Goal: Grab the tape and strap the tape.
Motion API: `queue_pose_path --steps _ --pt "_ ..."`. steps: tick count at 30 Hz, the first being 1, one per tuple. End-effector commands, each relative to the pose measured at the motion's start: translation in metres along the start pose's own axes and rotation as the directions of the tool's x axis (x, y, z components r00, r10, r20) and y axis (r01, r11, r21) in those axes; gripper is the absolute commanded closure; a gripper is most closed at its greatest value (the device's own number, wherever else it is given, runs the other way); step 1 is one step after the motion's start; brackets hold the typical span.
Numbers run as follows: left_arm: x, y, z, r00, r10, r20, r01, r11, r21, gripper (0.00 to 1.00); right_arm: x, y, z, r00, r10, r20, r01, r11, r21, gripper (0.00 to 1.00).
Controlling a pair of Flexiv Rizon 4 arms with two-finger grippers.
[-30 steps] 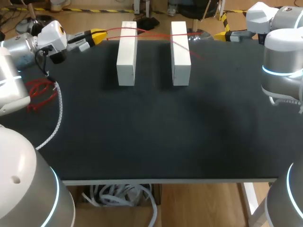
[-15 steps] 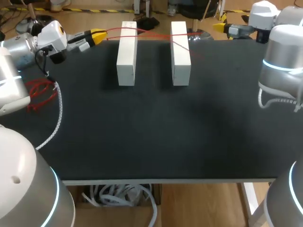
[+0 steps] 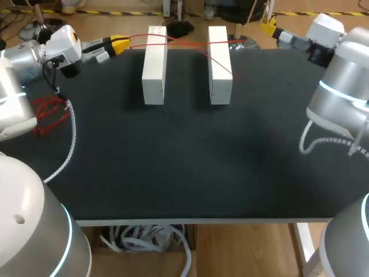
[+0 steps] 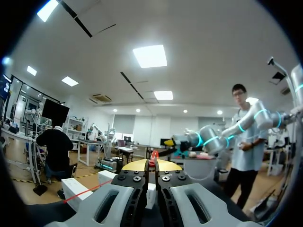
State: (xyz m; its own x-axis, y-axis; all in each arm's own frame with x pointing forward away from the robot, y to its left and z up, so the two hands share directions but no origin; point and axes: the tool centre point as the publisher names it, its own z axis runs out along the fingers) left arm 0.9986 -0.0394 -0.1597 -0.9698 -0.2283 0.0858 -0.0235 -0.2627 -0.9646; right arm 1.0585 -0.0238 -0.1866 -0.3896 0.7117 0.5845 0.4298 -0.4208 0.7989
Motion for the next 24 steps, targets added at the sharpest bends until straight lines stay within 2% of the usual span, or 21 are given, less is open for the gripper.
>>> queue_pose_path --steps 1,2,6,9,11,16,17,19,20,24 --pt "-0.001 0.001 0.0 1.0 0.0 -0.001 0.0 1.0 0.002 1.0 0.013 -0.012 -0.014 0.888 0.455 -0.068 -0.451 0.833 -0.32 0.0" --pt "-0.001 0.001 0.0 1.0 0.0 -0.001 0.0 1.0 0.002 1.0 0.015 -0.013 -0.016 0.878 0.473 -0.076 -0.47 0.821 -0.323 0.0" --pt "-0.001 0.001 0.0 1.0 0.0 -0.001 0.0 1.0 0.002 1.0 0.029 -0.025 -0.026 0.787 0.604 -0.13 -0.606 0.715 -0.348 0.0" --pt "-0.001 0.001 0.0 1.0 0.0 -0.001 0.0 1.0 0.002 1.0 0.035 -0.034 -0.03 0.708 0.686 -0.169 -0.693 0.627 -0.356 0.0" --pt "-0.001 0.001 0.0 1.0 0.0 -0.001 0.0 1.0 0.002 1.0 0.04 -0.04 -0.031 0.639 0.744 -0.198 -0.753 0.551 -0.359 0.0" --pt "-0.001 0.001 0.0 1.0 0.0 -0.001 0.0 1.0 0.002 1.0 0.049 -0.054 -0.033 0.532 0.811 -0.245 -0.827 0.434 -0.357 0.0" --pt "-0.001 0.001 0.0 1.0 0.0 -0.001 0.0 1.0 0.002 1.0 0.051 -0.056 -0.033 0.5 0.826 -0.259 -0.846 0.401 -0.352 0.0" --pt "-0.001 0.001 0.0 1.0 0.0 -0.001 0.0 1.0 0.002 1.0 0.057 -0.062 -0.036 0.468 0.841 -0.271 -0.863 0.369 -0.346 0.0" --pt "-0.001 0.001 0.0 1.0 0.0 -0.001 0.0 1.0 0.002 1.0 0.06 -0.066 -0.037 0.42 0.862 -0.284 -0.886 0.322 -0.333 0.0" --pt "-0.001 0.001 0.0 1.0 0.0 -0.001 0.0 1.0 0.002 1.0 0.067 -0.075 -0.034 0.353 0.889 -0.29 -0.917 0.269 -0.294 0.0"
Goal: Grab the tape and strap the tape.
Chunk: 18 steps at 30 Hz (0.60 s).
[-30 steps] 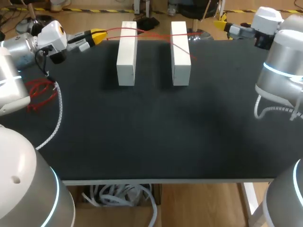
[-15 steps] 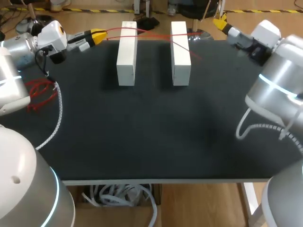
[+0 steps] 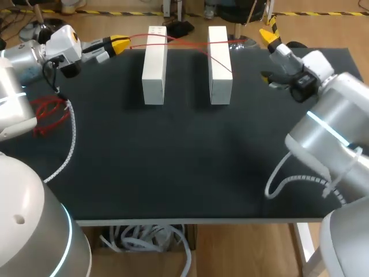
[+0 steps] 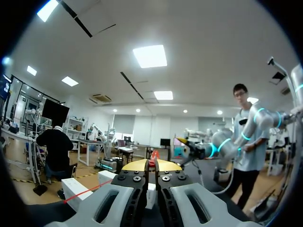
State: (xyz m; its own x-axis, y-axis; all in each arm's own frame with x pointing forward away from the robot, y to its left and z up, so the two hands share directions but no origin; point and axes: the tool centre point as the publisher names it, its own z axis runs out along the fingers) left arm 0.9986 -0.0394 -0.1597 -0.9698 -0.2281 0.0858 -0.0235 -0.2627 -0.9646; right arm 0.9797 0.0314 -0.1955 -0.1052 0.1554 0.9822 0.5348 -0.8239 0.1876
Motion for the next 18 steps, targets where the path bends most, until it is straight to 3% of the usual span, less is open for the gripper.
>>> queue_pose_path --steps 1,9,18 --pt "-0.001 0.001 0.0 1.0 0.0 -0.001 0.0 1.0 0.002 1.0 -0.005 -0.013 -0.002 0.891 0.43 -0.144 -0.454 0.838 -0.304 0.0" --pt "-0.001 0.001 0.0 1.0 0.0 -0.001 0.0 1.0 0.002 1.0 -0.001 -0.036 0.01 0.854 0.501 -0.143 -0.52 0.811 -0.269 0.0" --pt "-0.001 0.001 0.0 1.0 0.0 -0.001 0.0 1.0 0.002 1.0 0.005 -0.047 0.028 0.852 0.505 -0.134 -0.522 0.811 -0.263 0.0"
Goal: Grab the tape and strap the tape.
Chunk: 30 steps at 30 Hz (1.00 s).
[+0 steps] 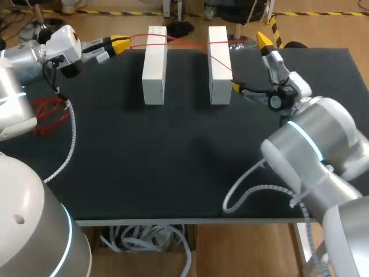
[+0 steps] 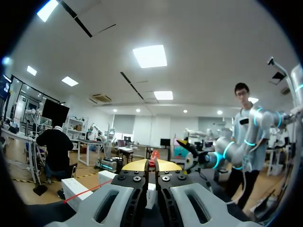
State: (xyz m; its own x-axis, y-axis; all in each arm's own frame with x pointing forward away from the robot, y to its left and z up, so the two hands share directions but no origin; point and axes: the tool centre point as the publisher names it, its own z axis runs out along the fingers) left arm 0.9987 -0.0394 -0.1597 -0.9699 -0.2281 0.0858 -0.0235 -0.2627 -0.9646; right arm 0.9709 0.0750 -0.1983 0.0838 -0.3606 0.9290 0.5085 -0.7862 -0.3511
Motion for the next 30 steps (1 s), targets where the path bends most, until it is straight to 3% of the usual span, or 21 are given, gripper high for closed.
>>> queue_pose_path --steps 1,18,19,20,22,23,25,28,30 --pt "-0.001 0.001 0.0 1.0 0.0 -0.001 0.0 1.0 0.002 1.0 -0.005 -0.006 0.013 1.0 -0.016 -0.009 0.013 0.966 -0.259 0.0" --pt "-0.001 0.001 0.0 1.0 0.0 -0.001 0.0 1.0 0.002 1.0 -0.014 -0.004 0.053 0.998 -0.059 -0.002 0.056 0.964 -0.259 0.0" --pt "-0.001 0.001 0.0 1.0 0.0 -0.001 0.0 1.0 0.002 1.0 -0.013 -0.003 0.055 0.998 -0.06 -0.005 0.056 0.964 -0.259 0.05" --pt "-0.001 0.001 0.0 1.0 0.0 -0.001 0.0 1.0 0.002 1.0 -0.013 -0.003 0.057 0.998 -0.06 -0.007 0.056 0.964 -0.258 0.29" --pt "-0.001 0.001 0.0 1.0 0.0 -0.001 0.0 1.0 0.002 1.0 -0.013 -0.002 0.06 0.998 -0.059 -0.012 0.054 0.965 -0.256 0.45" --pt "-0.001 0.001 0.0 1.0 0.0 -0.001 0.0 1.0 0.002 1.0 -0.014 -0.001 0.062 0.998 -0.057 -0.013 0.052 0.965 -0.255 0.42" --pt "-0.001 0.001 0.0 1.0 0.0 -0.001 0.0 1.0 0.002 1.0 -0.015 -0.001 0.066 0.998 -0.054 -0.015 0.048 0.966 -0.254 0.51" --pt "-0.001 0.001 0.0 1.0 0.0 -0.001 0.0 1.0 0.002 1.0 -0.017 -0.001 0.07 0.999 -0.047 -0.017 0.041 0.968 -0.249 0.44" --pt "-0.001 0.001 0.0 1.0 0.0 -0.001 0.0 1.0 0.002 1.0 -0.019 -0.002 0.072 0.999 -0.044 -0.018 0.038 0.969 -0.246 0.49"
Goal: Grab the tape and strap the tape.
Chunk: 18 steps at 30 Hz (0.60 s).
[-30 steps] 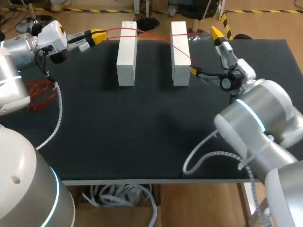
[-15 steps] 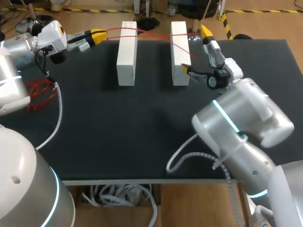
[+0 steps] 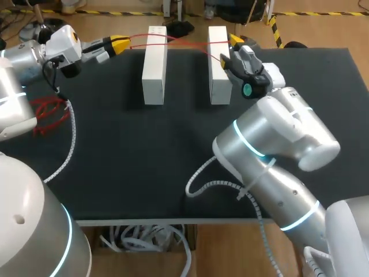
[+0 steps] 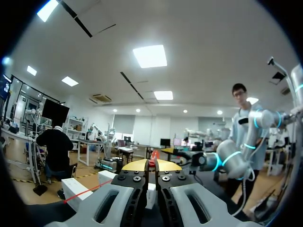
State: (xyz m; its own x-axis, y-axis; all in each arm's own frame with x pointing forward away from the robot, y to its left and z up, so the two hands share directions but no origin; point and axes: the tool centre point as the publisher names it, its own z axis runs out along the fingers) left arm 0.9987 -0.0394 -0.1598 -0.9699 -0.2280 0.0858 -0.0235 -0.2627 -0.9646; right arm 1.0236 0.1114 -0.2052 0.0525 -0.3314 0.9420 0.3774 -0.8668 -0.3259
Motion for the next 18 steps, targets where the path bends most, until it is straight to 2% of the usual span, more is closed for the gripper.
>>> queue_pose_path --steps 1,3,5,6,8,11,13,15,17,18 --pt "-0.001 0.001 0.0 1.0 0.0 -0.001 0.0 1.0 0.002 1.0 -0.005 -0.003 0.01 1.0 0.003 -0.007 -0.003 0.995 -0.097 0.45" --pt "-0.001 0.001 0.0 1.0 0.0 -0.001 0.0 1.0 0.002 1.0 -0.007 -0.003 0.012 1.0 0.005 -0.008 -0.006 0.995 -0.096 0.49" --pt "-0.001 0.001 0.0 1.0 0.0 -0.001 0.0 1.0 0.002 1.0 -0.01 -0.001 0.014 1.0 0.009 -0.009 -0.01 0.995 -0.098 0.4" --pt "-0.001 0.001 0.0 1.0 0.0 -0.001 0.0 1.0 0.002 1.0 -0.011 0.0 0.015 1.0 0.01 -0.011 -0.011 0.995 -0.099 0.39" --pt "-0.001 0.001 0.0 1.0 0.0 -0.001 0.0 1.0 0.002 1.0 -0.015 0.003 0.017 1.0 0.011 -0.015 -0.013 0.995 -0.103 0.51" --pt "-0.001 0.001 0.0 1.0 0.0 -0.001 0.0 1.0 0.002 1.0 -0.019 0.007 0.021 1.0 0.017 -0.019 -0.019 0.993 -0.12 0.5" --pt "-0.001 0.001 0.0 1.0 0.0 -0.001 0.0 1.0 0.002 1.0 -0.02 0.008 0.023 0.999 0.024 -0.031 -0.028 0.991 -0.128 0.41" --pt "-0.001 0.001 0.0 1.0 0.0 -0.001 0.0 1.0 0.002 1.0 -0.02 0.009 0.024 0.999 0.026 -0.041 -0.031 0.991 -0.132 0.42" --pt "-0.001 0.001 0.0 1.0 0.0 -0.001 0.0 1.0 0.002 1.0 -0.019 0.011 0.025 0.998 0.033 -0.052 -0.04 0.99 -0.136 0.38" --pt "-0.001 0.001 0.0 1.0 0.0 -0.001 0.0 1.0 0.002 1.0 -0.017 0.011 0.025 0.998 0.028 -0.06 -0.036 0.99 -0.136 0.46"
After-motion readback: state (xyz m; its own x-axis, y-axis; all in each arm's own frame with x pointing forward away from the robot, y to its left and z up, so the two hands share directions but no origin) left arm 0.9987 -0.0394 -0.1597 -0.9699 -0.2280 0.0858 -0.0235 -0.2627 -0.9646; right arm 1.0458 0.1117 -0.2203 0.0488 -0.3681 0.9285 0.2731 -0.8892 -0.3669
